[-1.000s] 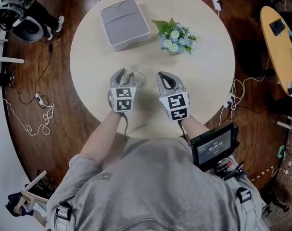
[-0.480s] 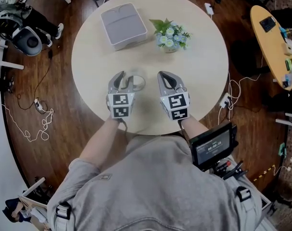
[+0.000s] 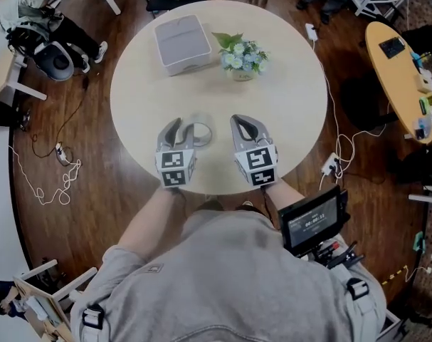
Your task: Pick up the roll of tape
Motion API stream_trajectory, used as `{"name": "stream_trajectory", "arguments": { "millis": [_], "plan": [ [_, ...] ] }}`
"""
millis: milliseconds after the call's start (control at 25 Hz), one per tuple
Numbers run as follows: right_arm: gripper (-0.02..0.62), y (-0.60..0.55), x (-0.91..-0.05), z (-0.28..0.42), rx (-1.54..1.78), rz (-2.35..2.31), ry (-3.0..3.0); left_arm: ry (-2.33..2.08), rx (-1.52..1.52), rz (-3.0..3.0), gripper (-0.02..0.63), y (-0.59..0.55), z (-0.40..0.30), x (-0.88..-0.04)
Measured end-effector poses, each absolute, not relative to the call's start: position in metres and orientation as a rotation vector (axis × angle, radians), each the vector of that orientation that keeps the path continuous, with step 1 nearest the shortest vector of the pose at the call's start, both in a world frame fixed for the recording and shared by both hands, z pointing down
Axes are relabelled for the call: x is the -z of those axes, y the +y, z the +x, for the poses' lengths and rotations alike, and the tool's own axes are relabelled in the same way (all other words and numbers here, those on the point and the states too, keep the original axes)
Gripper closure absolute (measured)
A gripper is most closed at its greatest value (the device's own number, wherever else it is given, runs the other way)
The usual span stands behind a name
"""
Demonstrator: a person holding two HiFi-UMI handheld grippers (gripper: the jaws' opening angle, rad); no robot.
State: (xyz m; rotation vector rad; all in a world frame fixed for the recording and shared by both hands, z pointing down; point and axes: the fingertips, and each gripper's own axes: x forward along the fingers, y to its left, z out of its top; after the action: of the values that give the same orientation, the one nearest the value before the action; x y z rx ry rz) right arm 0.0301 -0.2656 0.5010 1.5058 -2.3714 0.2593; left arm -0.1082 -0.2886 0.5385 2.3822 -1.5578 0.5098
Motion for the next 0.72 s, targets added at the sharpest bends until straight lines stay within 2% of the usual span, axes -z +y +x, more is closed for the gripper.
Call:
{"name": "stream_trajectory", "arguments": {
  "millis": [400,720],
  "plan": [
    [0.581,-0.171,-0.478,0.079,-0.175,1.473,-2.44,-1.639,-0.446,2.382,0.483,-0.188,-0.065,-0.511],
    [0.581,-0.114,-0.472,0.091,-0.151,1.448,-2.464,-1.672,-0.435,2.364,0.483,-0.125,-0.055,-0.499]
  ]
}}
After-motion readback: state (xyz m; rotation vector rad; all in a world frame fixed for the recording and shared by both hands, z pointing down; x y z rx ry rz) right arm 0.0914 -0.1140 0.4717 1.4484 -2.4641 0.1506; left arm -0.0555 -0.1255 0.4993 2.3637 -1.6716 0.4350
